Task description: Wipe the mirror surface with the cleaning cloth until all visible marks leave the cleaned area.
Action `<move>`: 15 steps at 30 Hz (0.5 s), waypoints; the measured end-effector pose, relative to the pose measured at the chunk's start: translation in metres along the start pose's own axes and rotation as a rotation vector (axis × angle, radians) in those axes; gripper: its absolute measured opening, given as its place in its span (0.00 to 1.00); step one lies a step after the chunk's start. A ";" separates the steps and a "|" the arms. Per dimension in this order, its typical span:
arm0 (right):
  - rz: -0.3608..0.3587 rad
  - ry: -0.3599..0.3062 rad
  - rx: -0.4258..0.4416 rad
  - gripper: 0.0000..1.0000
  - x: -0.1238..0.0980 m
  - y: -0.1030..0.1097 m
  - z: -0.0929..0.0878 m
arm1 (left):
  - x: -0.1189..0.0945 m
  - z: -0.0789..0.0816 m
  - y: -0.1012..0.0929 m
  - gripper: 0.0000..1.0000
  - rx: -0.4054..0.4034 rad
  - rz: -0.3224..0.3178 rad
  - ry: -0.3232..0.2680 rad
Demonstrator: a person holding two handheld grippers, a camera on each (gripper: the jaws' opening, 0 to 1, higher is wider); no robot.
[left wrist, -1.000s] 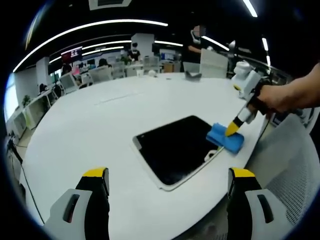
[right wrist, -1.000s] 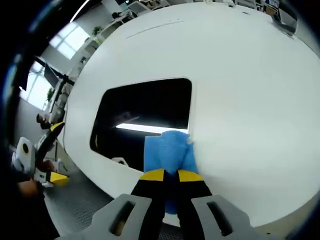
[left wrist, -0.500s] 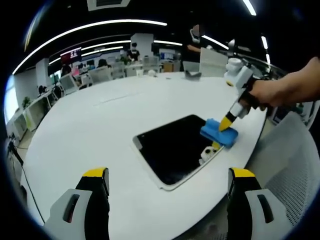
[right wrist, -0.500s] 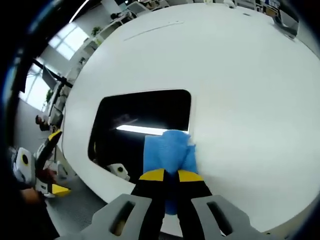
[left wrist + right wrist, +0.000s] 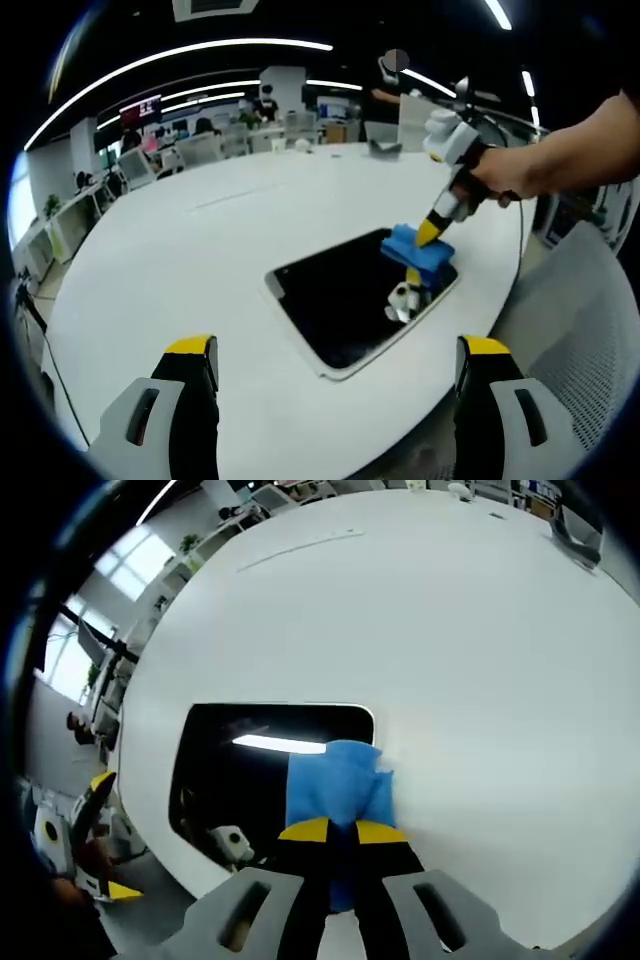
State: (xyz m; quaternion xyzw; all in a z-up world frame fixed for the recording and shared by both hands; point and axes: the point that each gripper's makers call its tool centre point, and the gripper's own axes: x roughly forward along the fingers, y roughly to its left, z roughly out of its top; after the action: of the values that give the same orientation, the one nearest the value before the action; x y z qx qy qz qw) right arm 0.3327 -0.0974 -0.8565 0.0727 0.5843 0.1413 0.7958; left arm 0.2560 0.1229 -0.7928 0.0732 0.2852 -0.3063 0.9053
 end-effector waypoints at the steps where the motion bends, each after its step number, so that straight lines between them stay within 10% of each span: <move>1: -0.002 -0.005 0.004 0.02 0.001 -0.001 0.004 | 0.000 0.000 0.000 0.99 -0.001 0.000 0.000; 15: -0.032 -0.003 -0.033 0.02 0.009 -0.009 0.032 | 0.000 0.000 -0.001 0.99 0.001 -0.007 0.005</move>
State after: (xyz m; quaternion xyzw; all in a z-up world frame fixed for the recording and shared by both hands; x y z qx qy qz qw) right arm 0.3671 -0.1018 -0.8573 0.0504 0.5817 0.1379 0.8000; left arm 0.2549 0.1220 -0.7930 0.0731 0.2874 -0.3095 0.9035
